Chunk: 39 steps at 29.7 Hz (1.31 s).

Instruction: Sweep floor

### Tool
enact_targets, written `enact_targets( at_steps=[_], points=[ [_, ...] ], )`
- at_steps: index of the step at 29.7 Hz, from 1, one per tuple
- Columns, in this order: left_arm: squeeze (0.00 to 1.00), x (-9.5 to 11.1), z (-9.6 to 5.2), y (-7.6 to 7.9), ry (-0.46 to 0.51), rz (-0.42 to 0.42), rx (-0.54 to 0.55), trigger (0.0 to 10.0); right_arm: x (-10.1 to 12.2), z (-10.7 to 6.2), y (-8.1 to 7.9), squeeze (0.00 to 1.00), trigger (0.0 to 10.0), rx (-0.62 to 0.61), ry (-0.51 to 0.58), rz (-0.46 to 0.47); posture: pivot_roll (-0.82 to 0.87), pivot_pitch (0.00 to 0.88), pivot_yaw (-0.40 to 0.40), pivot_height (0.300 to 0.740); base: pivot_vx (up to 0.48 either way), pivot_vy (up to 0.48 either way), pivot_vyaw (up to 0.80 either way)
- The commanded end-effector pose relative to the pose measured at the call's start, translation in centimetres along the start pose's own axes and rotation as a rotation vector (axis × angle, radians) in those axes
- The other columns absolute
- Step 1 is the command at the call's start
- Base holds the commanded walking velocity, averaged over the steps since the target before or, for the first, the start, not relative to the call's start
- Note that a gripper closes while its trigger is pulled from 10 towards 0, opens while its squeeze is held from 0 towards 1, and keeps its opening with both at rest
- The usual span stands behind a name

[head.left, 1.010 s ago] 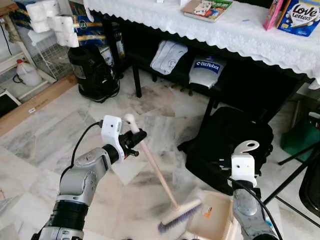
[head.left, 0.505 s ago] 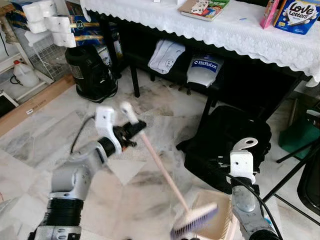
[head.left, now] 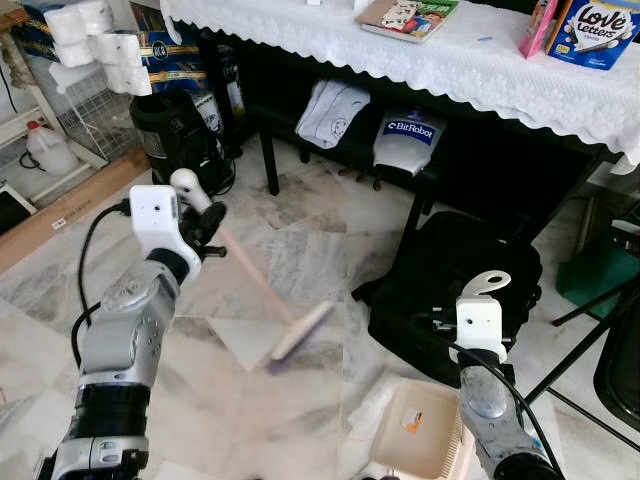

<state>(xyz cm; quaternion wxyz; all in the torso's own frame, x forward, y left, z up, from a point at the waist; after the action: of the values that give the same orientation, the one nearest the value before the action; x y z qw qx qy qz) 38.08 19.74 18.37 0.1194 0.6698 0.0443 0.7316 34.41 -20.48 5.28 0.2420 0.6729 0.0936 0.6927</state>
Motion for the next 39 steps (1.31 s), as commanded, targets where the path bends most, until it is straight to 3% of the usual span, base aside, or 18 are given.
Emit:
enact_targets(
  at_steps=[1, 5, 13, 30, 39],
  points=[
    [0.00, 0.4, -0.1, -0.3, 0.030, 0.005, 0.013, 10.0, -0.8, -0.4, -0.3, 0.00, 10.0, 0.006, -0.034, 0.002, 0.04, 0.126, 0.027, 0.740, 0.000, 0.000, 0.00],
    [0.00, -1.6, -1.1, -1.1, 0.047, 0.061, 0.076, 10.0, -1.1, -0.8, -0.2, 0.00, 10.0, -0.002, -0.040, 0.013, 0.04, 0.118, 0.027, 0.740, 0.000, 0.000, 0.00],
    [0.00, -2.8, -1.1, -1.1, 0.034, 0.062, 0.092, 10.0, -0.4, -0.6, -0.6, 0.00, 10.0, 0.003, -0.016, 0.024, 0.03, 0.105, 0.030, 0.740, 0.000, 0.000, 0.00],
    [0.00, -2.8, -0.8, -0.9, 0.063, 0.067, 0.083, 10.0, -0.1, -0.5, -0.7, 0.00, 10.0, 0.000, -0.009, 0.030, 0.03, 0.091, 0.031, 0.740, 0.000, 0.000, 0.00],
    [0.00, -2.9, -0.7, -0.8, 0.063, 0.064, 0.077, 10.0, 0.0, -0.5, -0.7, 0.00, 10.0, 0.002, -0.007, 0.031, 0.03, 0.096, 0.028, 0.740, 0.000, 0.292, 0.00]
  ],
)
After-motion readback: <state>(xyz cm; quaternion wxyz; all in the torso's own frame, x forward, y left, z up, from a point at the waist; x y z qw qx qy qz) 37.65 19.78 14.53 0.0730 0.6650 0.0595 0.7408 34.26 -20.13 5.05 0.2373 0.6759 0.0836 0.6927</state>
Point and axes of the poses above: a point about 5 cm out from each wrist's last joint towards the gripper, its own z axis pointing out of the wrist towards the gripper, its own x axis along the axis of the wrist's last joint, y = z × x, the point moved 5 cm from there along z, pointing out of the wrist towards the gripper, and after that the axes turned 10 degrees about -z, right-handed, at the moved point
